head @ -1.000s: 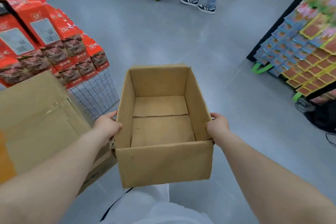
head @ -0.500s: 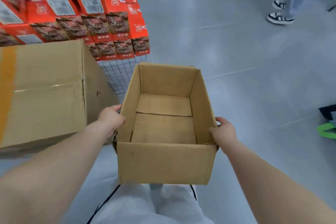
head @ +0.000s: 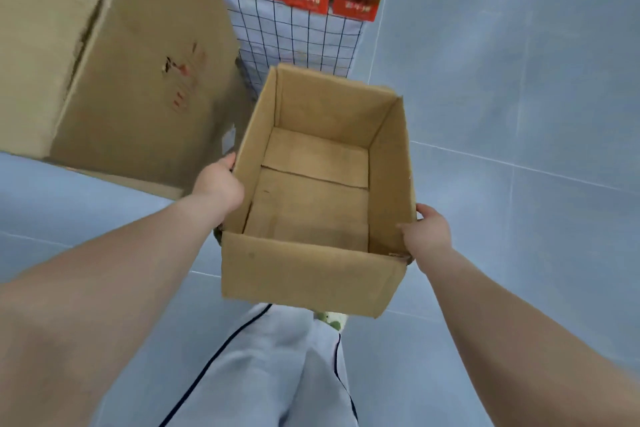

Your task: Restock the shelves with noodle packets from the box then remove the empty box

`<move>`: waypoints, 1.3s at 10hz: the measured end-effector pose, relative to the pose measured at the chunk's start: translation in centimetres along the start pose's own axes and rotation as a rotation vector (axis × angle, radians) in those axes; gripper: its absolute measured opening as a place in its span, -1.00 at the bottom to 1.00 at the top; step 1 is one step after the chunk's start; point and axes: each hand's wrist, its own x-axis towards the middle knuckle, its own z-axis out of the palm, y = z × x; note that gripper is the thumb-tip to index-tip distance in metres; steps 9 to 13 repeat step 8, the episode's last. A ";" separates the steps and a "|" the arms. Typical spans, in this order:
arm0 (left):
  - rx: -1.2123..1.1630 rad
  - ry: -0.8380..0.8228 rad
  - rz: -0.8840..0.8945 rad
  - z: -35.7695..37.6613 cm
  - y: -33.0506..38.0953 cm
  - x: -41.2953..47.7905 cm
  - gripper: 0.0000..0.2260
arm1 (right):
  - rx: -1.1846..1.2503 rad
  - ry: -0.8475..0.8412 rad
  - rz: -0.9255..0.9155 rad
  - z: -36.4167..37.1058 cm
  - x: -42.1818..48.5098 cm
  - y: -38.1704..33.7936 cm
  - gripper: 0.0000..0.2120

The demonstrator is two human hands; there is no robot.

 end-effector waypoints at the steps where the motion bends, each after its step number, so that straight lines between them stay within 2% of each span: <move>1: 0.033 0.053 0.010 3.2 -2.0 4.7 -0.47 | 0.024 -0.025 0.006 4.1 4.8 1.2 -0.58; 3: 0.049 0.083 0.041 7.5 -6.1 11.7 -0.53 | 0.059 -0.083 -0.009 11.2 12.3 2.8 -0.57; 5: 0.073 0.099 0.043 10.5 -8.2 17.0 -0.50 | 0.123 -0.096 -0.014 16.0 17.0 4.0 -0.54; 6: 0.140 0.077 0.011 10.7 -7.8 18.5 -0.43 | 0.184 -0.182 0.039 16.4 18.1 3.7 -0.47; 7: 0.278 0.023 0.063 10.2 -6.1 17.9 -0.36 | 0.167 -0.343 0.052 15.9 17.6 3.3 -0.33; 8: 0.287 0.004 0.161 9.4 -3.6 15.6 -0.43 | 0.121 -0.324 0.008 14.5 15.6 1.9 -0.33; 13: 0.287 0.004 0.161 9.4 -3.6 15.6 -0.43 | 0.121 -0.324 0.008 14.5 15.6 1.9 -0.33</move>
